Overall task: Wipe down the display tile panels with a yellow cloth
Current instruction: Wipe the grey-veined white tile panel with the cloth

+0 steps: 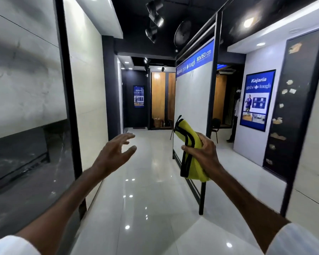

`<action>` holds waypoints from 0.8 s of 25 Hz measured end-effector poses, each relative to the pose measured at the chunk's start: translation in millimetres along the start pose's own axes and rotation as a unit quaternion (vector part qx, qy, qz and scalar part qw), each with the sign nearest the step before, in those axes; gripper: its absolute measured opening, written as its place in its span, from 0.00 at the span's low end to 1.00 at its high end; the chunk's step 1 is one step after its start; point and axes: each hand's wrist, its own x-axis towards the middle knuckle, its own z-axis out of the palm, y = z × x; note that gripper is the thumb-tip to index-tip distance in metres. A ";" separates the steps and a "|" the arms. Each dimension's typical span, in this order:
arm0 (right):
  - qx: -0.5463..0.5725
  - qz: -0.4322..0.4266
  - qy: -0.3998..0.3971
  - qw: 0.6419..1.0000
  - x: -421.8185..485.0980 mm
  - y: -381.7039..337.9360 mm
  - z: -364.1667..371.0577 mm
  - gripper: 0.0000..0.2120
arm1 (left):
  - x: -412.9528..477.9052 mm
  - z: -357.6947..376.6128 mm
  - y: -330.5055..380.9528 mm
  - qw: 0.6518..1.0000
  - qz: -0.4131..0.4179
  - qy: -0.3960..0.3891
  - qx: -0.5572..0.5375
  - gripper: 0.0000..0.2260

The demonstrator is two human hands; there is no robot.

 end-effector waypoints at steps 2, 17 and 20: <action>-0.011 0.008 0.002 1.000 59.3 40.5 29.4 0.22 | 59.0 32.3 -54.1 1.000 0.010 -0.015 -0.015 0.22; -0.050 0.028 0.101 0.993 414.1 351.8 81.9 0.23 | 474.7 306.5 -314.7 0.985 0.081 -0.121 -0.089 0.31; -0.036 0.025 0.121 0.992 510.0 412.5 86.3 0.19 | 569.5 348.4 -358.2 0.983 0.099 -0.121 -0.093 0.34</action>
